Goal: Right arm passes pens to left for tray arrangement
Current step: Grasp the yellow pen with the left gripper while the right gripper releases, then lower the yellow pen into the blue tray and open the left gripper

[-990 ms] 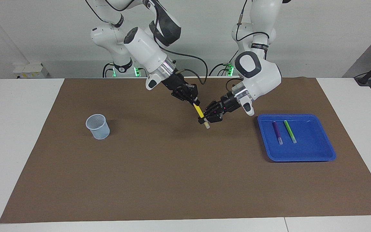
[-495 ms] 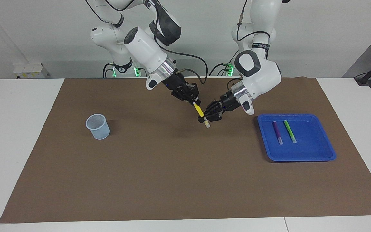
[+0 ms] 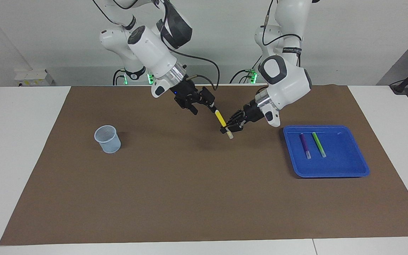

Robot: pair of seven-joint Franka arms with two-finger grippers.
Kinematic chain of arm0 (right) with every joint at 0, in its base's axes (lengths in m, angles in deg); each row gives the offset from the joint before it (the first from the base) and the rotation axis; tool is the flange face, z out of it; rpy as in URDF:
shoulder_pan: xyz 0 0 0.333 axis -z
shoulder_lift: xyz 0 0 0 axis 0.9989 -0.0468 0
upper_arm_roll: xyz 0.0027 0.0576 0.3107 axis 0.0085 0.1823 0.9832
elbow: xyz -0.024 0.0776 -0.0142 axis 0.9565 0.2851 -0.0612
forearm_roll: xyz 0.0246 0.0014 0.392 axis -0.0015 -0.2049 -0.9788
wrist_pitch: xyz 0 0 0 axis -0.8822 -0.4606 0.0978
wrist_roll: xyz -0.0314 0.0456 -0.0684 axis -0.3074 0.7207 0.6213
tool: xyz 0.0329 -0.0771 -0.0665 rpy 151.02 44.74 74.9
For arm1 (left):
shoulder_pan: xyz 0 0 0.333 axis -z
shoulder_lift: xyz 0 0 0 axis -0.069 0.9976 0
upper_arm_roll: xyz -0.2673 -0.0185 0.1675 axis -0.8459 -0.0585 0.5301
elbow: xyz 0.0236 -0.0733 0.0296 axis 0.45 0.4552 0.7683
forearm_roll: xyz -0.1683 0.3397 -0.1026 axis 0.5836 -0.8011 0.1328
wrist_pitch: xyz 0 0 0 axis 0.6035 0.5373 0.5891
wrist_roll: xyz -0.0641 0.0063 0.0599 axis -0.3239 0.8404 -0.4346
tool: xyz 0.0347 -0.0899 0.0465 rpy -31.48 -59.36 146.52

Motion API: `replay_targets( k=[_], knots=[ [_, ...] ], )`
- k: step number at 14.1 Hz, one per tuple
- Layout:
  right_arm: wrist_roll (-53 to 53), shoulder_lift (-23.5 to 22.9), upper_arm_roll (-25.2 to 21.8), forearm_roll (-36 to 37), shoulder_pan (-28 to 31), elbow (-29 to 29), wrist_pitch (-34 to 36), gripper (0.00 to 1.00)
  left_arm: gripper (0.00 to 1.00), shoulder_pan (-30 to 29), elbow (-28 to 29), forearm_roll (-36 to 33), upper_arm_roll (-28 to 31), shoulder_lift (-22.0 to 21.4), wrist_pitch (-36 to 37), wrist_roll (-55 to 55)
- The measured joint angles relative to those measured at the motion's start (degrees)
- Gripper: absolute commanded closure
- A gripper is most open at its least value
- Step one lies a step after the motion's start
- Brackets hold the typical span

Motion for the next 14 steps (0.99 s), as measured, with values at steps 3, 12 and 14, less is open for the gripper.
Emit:
replay_targets(
  k=[3, 12, 14],
  knots=[
    [3.8, 1.5, -0.1, 9.4, 4.0, 1.3, 12.0, 0.00, 1.00, -3.4, -0.9, -9.3, 0.3, -0.6, 8.9, -7.9],
    [20.5, 6.7, 1.2, 29.3, 13.8, 3.8, 30.6, 0.00, 1.00, -12.0, -3.3, -39.6, 0.6, -0.9, 21.1, -28.5],
    [25.6, 6.2, 2.8, 29.8, 18.6, 5.8, 31.4, 0.00, 1.00, -15.5, -3.7, -46.0, 0.7, -0.9, 21.6, -35.0]
  ],
)
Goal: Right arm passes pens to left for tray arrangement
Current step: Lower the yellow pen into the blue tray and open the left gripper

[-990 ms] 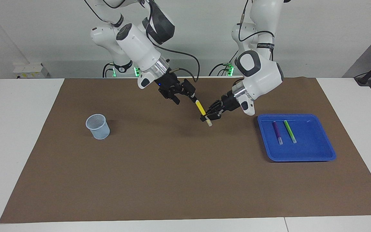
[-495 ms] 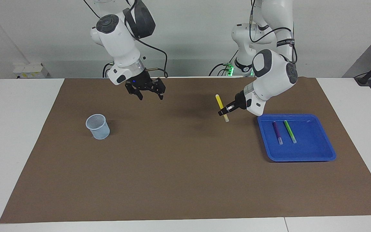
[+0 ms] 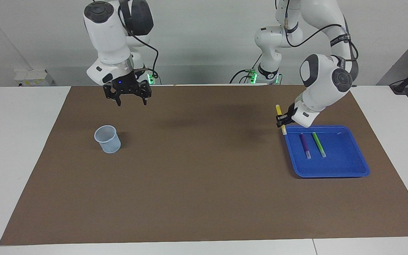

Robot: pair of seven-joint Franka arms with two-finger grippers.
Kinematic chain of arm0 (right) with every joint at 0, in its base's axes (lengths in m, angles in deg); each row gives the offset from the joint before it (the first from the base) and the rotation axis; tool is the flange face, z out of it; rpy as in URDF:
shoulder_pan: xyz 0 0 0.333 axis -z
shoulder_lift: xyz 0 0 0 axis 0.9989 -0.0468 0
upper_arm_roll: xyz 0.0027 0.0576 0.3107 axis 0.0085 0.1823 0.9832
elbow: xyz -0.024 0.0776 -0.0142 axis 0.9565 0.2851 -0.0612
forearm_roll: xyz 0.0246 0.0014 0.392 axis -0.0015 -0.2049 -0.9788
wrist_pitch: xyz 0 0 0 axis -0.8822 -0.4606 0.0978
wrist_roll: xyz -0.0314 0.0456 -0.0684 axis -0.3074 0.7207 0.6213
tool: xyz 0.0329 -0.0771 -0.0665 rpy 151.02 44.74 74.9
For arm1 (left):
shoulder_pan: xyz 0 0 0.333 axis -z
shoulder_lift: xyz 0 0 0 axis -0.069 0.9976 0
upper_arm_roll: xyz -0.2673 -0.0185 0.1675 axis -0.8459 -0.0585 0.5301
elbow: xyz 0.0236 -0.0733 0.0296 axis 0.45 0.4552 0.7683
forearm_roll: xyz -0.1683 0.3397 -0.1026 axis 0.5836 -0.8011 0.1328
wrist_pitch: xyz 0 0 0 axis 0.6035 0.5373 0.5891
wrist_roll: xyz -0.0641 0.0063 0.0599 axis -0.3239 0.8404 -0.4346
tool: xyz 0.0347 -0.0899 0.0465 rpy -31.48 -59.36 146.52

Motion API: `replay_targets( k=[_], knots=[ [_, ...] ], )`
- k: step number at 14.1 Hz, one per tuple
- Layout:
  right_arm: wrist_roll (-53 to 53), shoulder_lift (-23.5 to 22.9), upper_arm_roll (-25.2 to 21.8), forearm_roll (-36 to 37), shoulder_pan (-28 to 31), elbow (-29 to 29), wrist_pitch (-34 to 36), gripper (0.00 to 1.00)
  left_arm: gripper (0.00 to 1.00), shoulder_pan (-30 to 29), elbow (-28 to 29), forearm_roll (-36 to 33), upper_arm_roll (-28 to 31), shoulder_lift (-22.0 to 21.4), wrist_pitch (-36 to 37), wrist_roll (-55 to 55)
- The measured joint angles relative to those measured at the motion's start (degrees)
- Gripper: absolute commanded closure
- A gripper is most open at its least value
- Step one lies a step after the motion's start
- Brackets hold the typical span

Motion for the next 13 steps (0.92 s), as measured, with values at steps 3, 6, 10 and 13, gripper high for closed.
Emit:
replay_targets(
  k=[3, 6, 10, 13],
  knots=[
    [7.1, -1.5, 0.9, 0.1, 6.1, 1.6, 0.0, 0.00, 1.00, -5.6, -0.4, -6.3, 0.1, 0.0, -0.4, -10.1],
    [8.1, -2.7, 1.3, 0.1, 6.6, 1.9, -0.3, 0.00, 1.00, -11.3, -0.4, -9.5, 0.2, 0.1, -3.6, -17.9],
    [8.1, -3.4, -0.1, 0.3, 3.6, 1.9, -0.8, 0.00, 1.00, -15.0, -0.3, -12.7, 0.2, 0.8, -7.7, -21.6],
    [8.1, -3.4, -1.9, 0.3, 1.6, 1.9, -0.1, 0.00, 1.00, -16.5, -0.2, -13.2, 0.2, 3.5, -11.3, -23.2]
  ],
)
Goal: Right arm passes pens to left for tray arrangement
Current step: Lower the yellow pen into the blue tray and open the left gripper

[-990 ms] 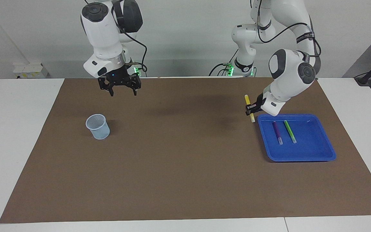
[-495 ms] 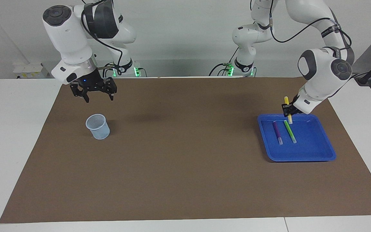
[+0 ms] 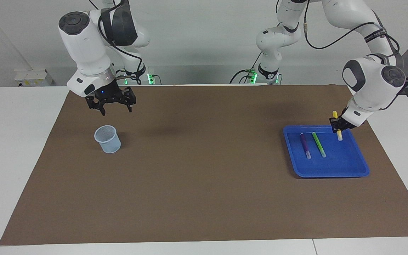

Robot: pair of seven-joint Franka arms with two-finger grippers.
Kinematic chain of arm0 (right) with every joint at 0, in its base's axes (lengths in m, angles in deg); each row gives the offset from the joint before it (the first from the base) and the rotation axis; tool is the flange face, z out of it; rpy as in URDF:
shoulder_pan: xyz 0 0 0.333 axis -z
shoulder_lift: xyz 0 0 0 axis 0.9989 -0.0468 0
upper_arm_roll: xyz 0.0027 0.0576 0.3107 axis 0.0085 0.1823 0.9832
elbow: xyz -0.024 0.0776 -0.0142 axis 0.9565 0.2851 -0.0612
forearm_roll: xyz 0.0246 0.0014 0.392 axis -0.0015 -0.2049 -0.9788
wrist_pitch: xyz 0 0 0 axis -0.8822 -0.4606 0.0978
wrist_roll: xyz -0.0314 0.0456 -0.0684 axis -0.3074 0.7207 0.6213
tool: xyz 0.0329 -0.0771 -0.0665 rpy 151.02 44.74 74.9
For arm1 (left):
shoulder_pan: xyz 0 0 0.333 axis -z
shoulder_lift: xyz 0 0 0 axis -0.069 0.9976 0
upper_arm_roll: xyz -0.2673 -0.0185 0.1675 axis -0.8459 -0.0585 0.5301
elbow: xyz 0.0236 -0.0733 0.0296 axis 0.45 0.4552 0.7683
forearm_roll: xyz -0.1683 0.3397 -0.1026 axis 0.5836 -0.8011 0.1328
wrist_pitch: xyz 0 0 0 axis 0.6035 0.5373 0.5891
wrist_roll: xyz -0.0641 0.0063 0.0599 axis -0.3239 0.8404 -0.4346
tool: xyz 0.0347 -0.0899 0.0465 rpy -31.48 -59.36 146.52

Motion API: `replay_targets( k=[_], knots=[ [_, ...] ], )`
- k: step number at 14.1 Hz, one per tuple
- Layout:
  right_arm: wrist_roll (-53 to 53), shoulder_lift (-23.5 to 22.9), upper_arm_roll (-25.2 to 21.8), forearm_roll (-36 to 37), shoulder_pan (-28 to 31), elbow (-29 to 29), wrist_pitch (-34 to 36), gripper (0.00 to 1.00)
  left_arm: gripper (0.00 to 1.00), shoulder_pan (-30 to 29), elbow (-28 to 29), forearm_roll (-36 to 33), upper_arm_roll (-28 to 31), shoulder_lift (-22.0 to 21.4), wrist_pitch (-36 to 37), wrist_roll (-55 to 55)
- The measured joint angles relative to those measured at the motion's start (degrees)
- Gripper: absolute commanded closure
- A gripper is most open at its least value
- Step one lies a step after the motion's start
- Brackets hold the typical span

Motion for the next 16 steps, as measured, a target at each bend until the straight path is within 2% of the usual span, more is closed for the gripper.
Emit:
replay_targets(
  k=[6, 10, 13, 14, 16],
  knots=[
    [0.0, 0.6, -0.9, 0.0, -0.9, 0.1, 2.2, 0.00, 1.00, -1.8, 0.3, -0.2, 0.0, 6.3, -7.5, -0.8],
    [0.0, 1.6, -1.2, 0.0, -1.2, 0.3, 3.9, 0.00, 1.00, -2.8, 1.8, -0.3, 0.0, 8.1, -12.2, -1.0],
    [0.0, 2.3, -1.2, 0.0, -1.2, 0.3, 4.6, 0.00, 1.00, -3.3, 4.2, -1.1, -0.1, 8.9, -18.4, -1.3],
    [0.0, 2.4, -1.2, 0.0, -1.2, 0.3, 4.6, 0.00, 0.93, -3.4, 4.8, -1.2, -0.1, 8.6, -19.2, -1.3],
    [0.0, 2.4, -1.3, 0.0, -1.2, 0.3, 4.6, 0.00, 0.00, -3.4, 5.2, -1.4, -0.1, 8.4, -19.7, -1.3]
  ],
)
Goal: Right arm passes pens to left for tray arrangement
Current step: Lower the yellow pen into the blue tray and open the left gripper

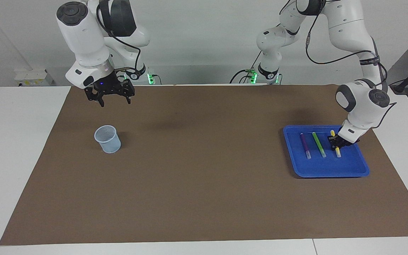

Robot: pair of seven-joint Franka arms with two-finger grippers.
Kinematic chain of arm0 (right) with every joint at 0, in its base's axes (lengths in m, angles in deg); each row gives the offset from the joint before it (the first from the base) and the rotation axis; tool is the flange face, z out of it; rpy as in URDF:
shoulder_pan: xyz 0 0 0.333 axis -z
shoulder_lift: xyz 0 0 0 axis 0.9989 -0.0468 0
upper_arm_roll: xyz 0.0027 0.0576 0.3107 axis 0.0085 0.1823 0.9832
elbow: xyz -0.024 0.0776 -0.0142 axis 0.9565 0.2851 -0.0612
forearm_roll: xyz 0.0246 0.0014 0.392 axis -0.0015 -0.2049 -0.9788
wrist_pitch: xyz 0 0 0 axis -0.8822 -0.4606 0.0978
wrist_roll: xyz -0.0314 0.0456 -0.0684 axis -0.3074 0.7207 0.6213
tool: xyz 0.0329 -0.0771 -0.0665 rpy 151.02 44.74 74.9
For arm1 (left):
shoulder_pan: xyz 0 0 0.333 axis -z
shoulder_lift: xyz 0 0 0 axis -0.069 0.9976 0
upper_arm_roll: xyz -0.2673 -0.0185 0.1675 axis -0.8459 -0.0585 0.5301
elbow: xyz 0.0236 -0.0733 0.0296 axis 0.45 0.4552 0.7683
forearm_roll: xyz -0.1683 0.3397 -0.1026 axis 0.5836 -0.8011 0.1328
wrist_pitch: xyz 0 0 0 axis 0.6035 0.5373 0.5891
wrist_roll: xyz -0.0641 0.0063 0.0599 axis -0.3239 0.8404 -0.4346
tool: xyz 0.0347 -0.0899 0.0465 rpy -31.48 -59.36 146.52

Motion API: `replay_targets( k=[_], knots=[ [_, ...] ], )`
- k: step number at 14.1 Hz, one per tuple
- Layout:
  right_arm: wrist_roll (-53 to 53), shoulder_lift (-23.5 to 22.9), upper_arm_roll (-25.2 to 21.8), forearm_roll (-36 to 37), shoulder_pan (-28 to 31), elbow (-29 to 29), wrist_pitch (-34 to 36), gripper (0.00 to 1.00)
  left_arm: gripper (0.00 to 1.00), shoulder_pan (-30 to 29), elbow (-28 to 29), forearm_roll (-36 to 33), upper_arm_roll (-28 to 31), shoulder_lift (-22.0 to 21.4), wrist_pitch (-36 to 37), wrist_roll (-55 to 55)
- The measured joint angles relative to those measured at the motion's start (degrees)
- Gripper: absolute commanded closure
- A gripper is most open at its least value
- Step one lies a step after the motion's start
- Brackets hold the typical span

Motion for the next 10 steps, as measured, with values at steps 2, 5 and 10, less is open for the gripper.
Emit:
replay_targets(
  k=[2, 5, 10],
  knots=[
    [0.0, 0.3, -0.9, -0.1, 0.0, 1.1, 0.4, 0.00, 0.00, 0.0, 0.1, -0.1, 0.0, 0.1, -0.1, 0.0],
    [0.0, 0.9, -1.6, -0.3, 0.0, 4.5, 3.9, 0.00, 0.00, -0.1, 0.1, -0.1, 0.0, 0.4, 0.0, 0.0],
    [0.0, 0.9, -1.6, -0.3, 0.0, 4.8, 4.9, 0.00, 0.00, 0.0, -2.4, -0.1, -0.6, 0.5, 4.9, 0.0]
  ],
)
